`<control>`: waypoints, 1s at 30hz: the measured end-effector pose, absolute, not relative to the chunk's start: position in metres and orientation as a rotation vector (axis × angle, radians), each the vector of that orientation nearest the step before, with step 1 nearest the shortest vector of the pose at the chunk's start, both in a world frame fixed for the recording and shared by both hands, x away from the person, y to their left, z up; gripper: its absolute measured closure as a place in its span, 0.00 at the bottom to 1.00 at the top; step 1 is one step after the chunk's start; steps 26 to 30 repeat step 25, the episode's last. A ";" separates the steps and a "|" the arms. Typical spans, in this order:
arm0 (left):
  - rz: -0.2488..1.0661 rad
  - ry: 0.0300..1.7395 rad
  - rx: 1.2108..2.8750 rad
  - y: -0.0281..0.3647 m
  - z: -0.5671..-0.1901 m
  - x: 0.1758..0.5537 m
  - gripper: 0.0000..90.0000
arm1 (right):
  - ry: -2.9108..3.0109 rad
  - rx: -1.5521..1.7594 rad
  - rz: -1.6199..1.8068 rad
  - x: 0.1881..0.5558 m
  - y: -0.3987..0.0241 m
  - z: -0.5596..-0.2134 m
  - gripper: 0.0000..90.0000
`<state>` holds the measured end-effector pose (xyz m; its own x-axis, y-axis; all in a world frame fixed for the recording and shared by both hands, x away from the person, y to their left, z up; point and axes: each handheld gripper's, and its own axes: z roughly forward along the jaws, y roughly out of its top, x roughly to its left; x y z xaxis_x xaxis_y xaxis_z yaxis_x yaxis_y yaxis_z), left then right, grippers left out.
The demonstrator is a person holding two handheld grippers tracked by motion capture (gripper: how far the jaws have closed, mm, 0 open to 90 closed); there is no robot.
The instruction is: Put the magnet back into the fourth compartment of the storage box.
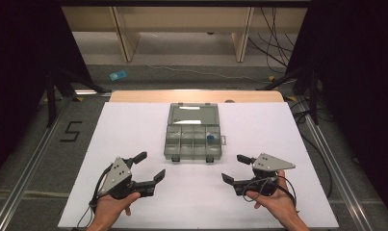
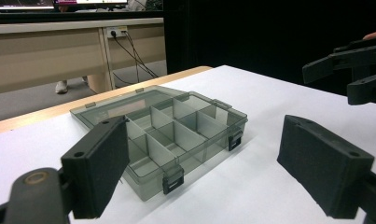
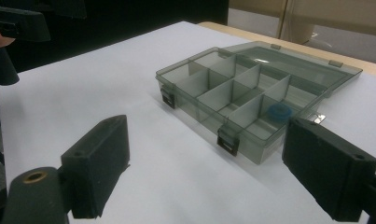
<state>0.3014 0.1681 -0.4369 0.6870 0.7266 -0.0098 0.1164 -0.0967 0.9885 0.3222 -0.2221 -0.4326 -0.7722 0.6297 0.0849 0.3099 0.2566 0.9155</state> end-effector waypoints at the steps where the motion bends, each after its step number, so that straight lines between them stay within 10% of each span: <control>1: 0.588 0.703 1.612 0.168 -0.437 0.301 0.18 | 2.216 0.862 1.526 0.322 -0.222 -0.433 0.18; 30: 0.588 0.703 1.610 0.168 -0.437 0.301 0.18 | 2.177 0.874 1.512 0.315 -0.229 -0.434 0.18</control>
